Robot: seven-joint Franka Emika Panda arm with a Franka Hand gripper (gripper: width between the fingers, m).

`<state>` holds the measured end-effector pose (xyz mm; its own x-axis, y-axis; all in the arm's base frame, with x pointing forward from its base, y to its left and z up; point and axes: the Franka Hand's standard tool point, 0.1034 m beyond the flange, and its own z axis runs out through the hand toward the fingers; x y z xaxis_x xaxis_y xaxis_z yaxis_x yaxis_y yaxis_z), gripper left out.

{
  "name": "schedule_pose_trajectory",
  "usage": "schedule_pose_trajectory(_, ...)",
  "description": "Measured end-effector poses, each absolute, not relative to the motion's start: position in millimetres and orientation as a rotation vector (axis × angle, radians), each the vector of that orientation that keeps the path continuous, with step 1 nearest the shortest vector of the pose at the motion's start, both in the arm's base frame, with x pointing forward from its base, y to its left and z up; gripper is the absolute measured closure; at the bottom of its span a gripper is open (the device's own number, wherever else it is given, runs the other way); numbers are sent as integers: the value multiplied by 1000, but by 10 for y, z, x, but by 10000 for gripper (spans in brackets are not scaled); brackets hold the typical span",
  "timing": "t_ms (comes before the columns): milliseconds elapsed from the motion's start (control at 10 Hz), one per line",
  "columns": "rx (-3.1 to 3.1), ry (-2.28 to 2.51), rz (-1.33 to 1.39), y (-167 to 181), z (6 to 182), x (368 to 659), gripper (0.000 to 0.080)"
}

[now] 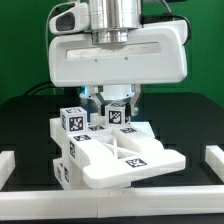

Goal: Assemble chair

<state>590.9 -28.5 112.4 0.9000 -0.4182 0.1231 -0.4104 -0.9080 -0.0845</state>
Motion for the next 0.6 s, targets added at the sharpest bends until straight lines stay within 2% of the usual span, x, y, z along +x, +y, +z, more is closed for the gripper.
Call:
schedule_pose_trajectory(400, -2619, 1487, -137, -316, 1138, 5903, 515)
schedule_pose_trajectory(600, -2572, 1558, -131, -306, 1144, 5923, 515)
